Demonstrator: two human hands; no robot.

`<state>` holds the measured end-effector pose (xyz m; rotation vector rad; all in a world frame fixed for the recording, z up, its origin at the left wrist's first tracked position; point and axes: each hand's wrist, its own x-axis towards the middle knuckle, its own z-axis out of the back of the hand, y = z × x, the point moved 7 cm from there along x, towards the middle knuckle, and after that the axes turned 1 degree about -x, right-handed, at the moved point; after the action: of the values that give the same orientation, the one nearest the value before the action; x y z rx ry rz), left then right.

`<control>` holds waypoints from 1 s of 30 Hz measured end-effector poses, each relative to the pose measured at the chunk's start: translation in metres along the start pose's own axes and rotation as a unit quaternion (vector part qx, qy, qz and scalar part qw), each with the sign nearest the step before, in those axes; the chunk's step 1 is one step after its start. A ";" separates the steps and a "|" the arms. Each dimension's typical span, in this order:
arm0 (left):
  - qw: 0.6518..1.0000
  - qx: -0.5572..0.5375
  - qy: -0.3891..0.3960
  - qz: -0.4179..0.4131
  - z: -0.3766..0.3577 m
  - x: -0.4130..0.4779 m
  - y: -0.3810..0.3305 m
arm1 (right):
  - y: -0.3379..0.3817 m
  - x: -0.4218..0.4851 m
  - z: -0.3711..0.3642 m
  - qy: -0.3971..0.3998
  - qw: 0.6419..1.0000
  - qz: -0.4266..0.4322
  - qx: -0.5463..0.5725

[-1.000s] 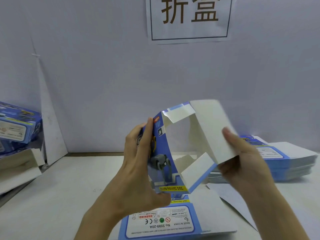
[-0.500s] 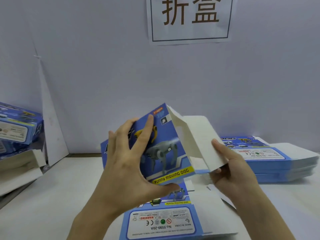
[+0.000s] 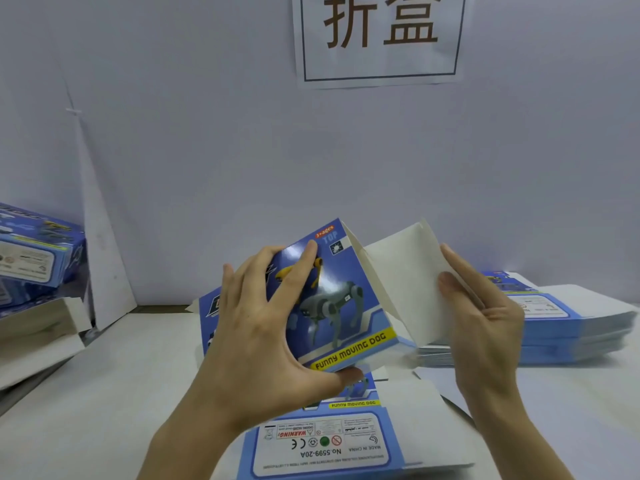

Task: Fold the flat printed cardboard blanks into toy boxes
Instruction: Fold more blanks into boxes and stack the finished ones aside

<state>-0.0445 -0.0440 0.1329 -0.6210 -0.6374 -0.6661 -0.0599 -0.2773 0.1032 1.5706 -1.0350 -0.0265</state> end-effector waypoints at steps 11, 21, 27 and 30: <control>0.996 0.069 -0.023 -0.050 -0.008 0.001 -0.002 | -0.012 -0.002 -0.024 0.126 0.943 -0.192 0.239; 0.994 0.070 0.021 -0.087 -0.016 -0.002 0.002 | -0.004 0.011 0.003 0.058 0.988 -0.142 0.035; 0.993 0.065 0.031 -0.095 -0.022 -0.003 -0.002 | 0.003 0.005 -0.006 0.105 0.986 -0.132 -0.015; 0.994 0.061 0.031 -0.088 -0.021 -0.003 -0.002 | 0.001 0.002 -0.011 0.143 0.978 -0.141 -0.055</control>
<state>-0.0404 -0.0587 0.1180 -0.4309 -0.6746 -0.8019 -0.0532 -0.2699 0.1088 1.5561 -0.5728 -0.0492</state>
